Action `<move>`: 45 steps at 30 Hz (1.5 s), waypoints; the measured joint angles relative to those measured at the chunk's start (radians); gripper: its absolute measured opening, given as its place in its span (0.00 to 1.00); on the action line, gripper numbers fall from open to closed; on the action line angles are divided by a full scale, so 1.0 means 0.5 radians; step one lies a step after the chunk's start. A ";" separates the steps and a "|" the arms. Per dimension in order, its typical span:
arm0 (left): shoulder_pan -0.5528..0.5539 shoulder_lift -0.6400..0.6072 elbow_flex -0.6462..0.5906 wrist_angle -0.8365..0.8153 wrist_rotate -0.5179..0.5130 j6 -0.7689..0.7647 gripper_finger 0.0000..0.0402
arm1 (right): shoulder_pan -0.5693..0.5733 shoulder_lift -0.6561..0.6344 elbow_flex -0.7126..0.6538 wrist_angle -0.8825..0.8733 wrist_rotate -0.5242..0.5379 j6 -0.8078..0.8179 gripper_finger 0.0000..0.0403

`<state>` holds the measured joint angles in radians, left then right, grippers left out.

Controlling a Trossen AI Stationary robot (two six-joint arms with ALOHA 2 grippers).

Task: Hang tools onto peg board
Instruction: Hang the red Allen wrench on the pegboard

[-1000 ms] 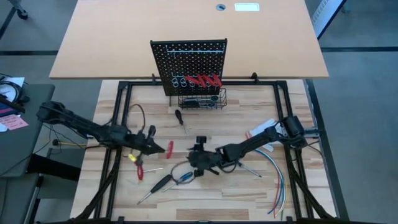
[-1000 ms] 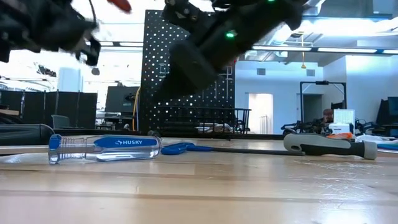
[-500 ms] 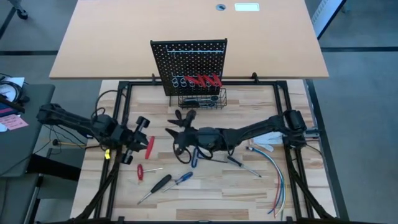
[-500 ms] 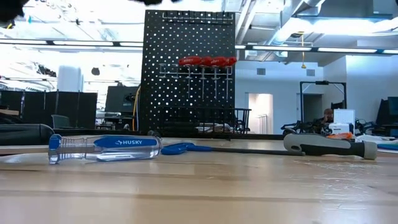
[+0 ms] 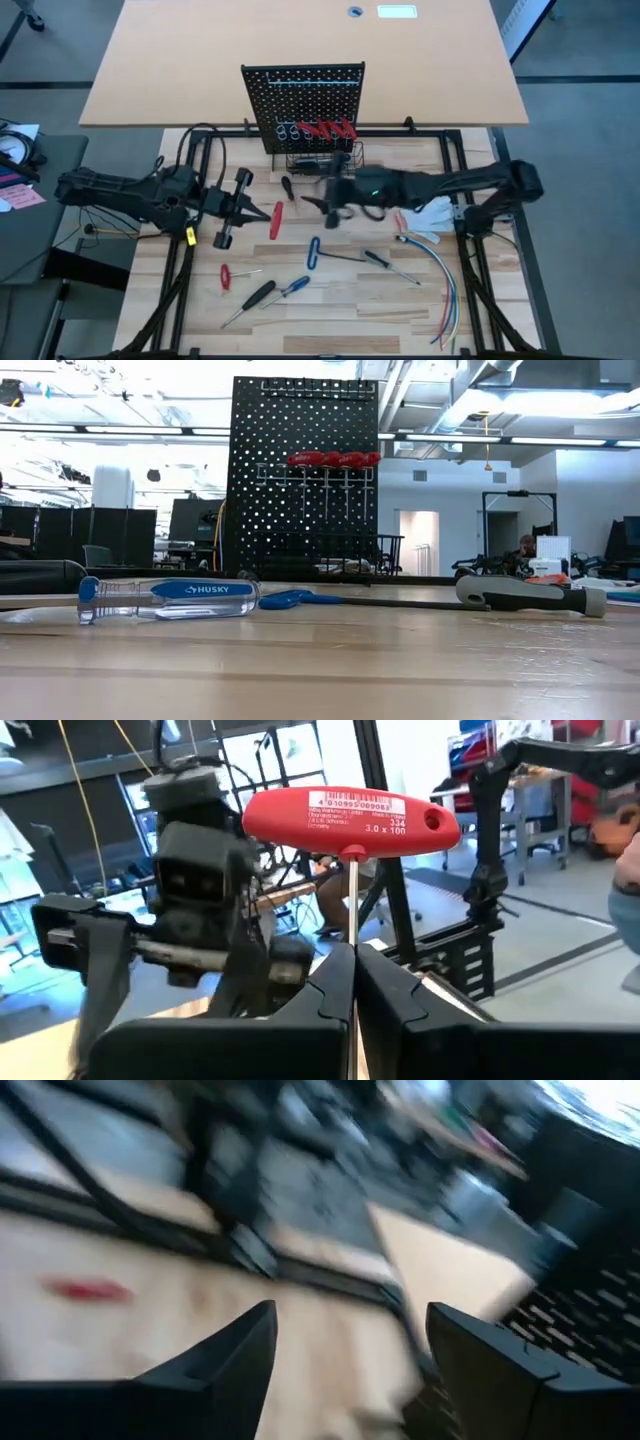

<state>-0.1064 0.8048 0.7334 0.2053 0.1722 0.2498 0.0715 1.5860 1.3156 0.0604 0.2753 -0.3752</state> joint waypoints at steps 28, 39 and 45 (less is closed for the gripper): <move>0.220 0.350 0.028 -0.071 0.283 -0.253 0.00 | 0.109 0.020 -0.355 0.885 -0.815 -0.575 0.63; 0.221 0.317 0.030 -0.074 0.269 -0.213 0.00 | 0.114 0.018 -0.262 0.779 -0.680 -0.431 0.27; 0.223 0.216 0.030 -0.161 0.172 -0.119 0.03 | 0.114 0.016 -0.254 0.723 -0.298 -0.332 0.13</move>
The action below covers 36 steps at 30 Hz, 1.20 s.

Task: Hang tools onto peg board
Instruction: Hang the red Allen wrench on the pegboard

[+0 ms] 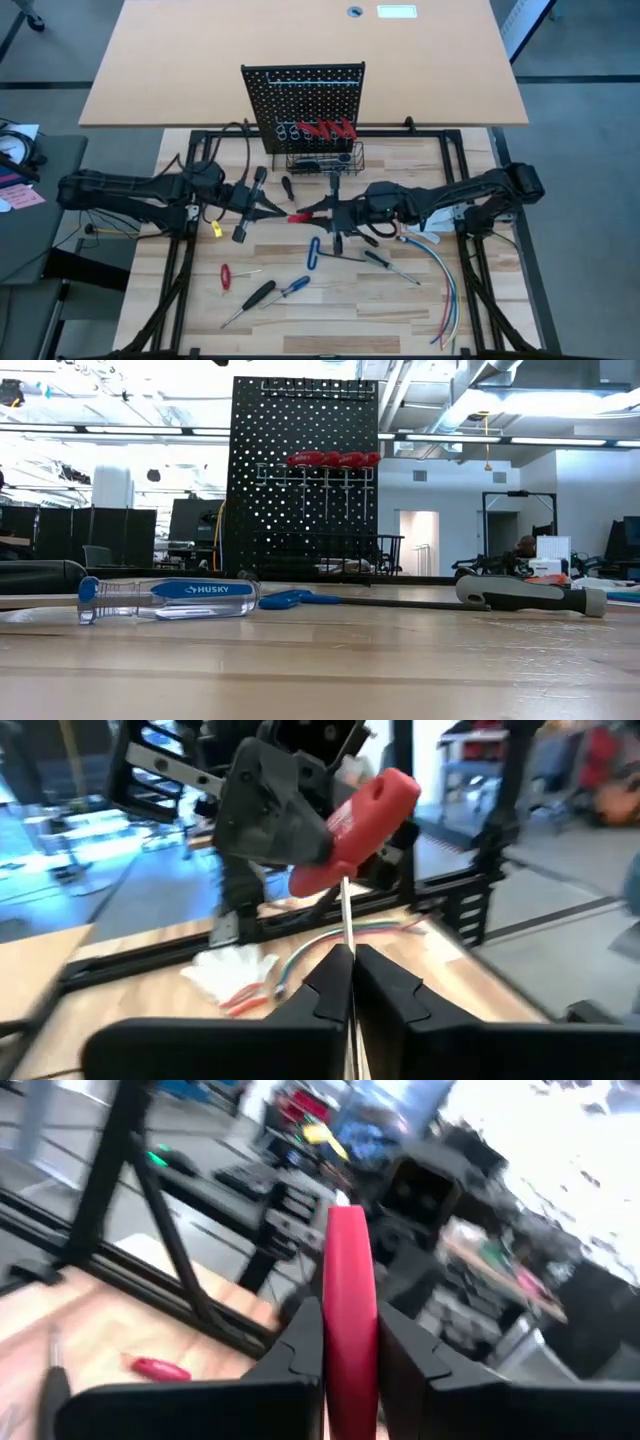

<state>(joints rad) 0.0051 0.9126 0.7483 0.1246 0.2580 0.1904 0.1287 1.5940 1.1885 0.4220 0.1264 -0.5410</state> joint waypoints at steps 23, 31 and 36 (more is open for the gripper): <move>-0.007 0.076 0.001 -0.102 -0.726 0.224 0.37 | -0.239 0.168 0.272 -0.772 0.141 0.488 0.13; -0.008 0.099 0.001 -0.122 -0.727 0.271 0.37 | -0.232 0.167 0.277 -0.751 0.141 0.487 0.13; -0.006 0.138 0.001 -0.119 -0.732 0.286 0.37 | -0.235 0.166 0.277 -0.763 0.141 0.488 0.13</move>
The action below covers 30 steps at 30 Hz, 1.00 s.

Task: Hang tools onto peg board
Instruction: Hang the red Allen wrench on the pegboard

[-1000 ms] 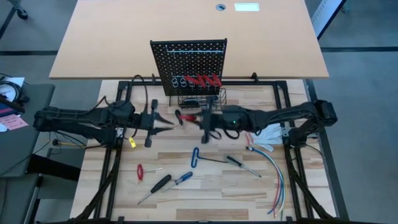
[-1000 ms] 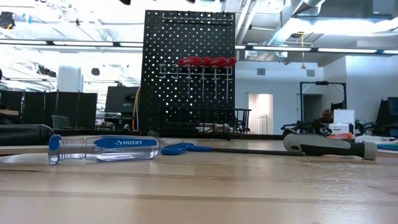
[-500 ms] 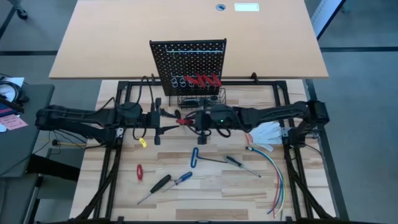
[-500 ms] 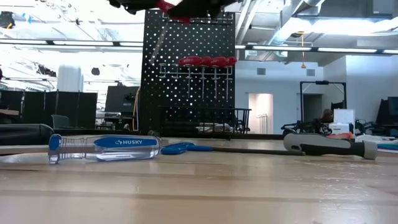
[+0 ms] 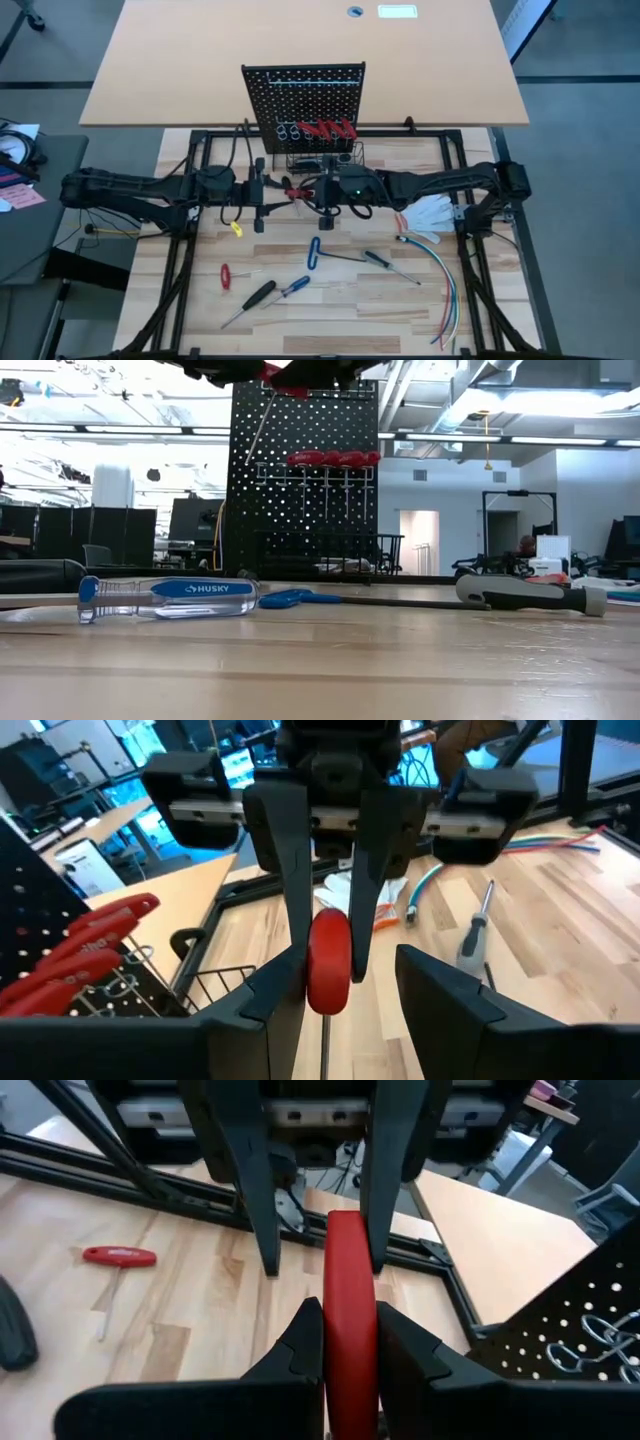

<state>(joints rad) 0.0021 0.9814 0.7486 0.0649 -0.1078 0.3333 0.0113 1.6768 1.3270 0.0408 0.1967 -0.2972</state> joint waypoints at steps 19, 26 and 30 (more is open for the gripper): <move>0.001 -0.031 0.000 0.005 -0.003 -0.050 0.10 | -0.005 0.000 0.000 0.036 -0.005 0.053 0.22; 0.060 -0.340 -0.013 -0.163 0.017 -0.147 0.10 | -0.094 -0.003 0.002 0.013 0.038 0.216 0.42; 0.069 -0.548 -0.164 -0.025 0.027 -0.146 0.10 | -0.150 -0.004 -0.050 0.183 -0.077 0.227 0.49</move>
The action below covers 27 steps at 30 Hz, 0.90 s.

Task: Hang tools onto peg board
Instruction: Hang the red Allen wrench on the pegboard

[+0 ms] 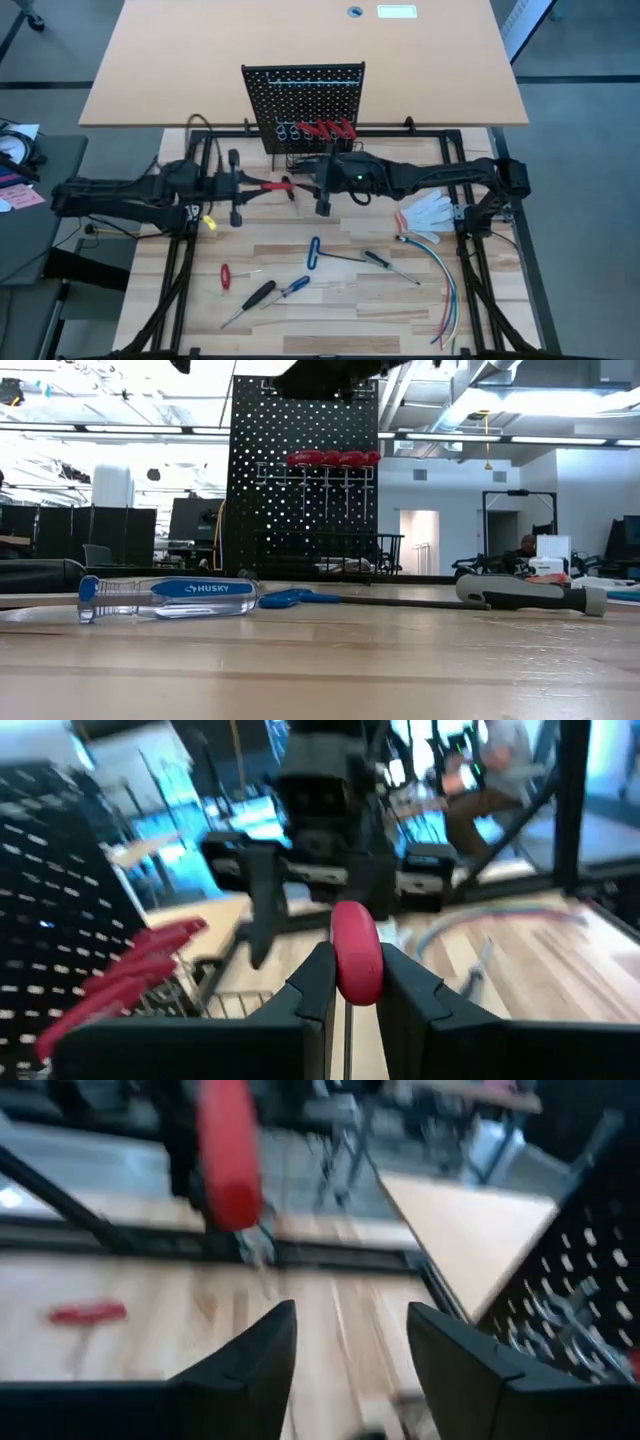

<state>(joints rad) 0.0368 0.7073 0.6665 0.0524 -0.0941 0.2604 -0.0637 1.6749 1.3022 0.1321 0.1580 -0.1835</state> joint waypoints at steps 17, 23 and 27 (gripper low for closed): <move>0.115 -0.169 -0.232 0.382 0.289 -0.073 0.10 | 0.063 0.392 -0.106 1.465 -0.283 -0.062 0.52; 0.119 -0.158 -0.232 0.403 0.286 -0.078 0.11 | 0.086 0.351 -0.108 1.450 -0.284 -0.038 0.48; 0.119 -0.157 -0.232 0.402 0.285 -0.085 0.12 | 0.089 0.351 -0.108 1.434 -0.284 -0.038 0.39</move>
<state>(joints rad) 0.0963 0.6288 0.5507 0.2536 0.0483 0.2177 -0.0193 1.8503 1.2484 0.8493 0.0162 -0.2024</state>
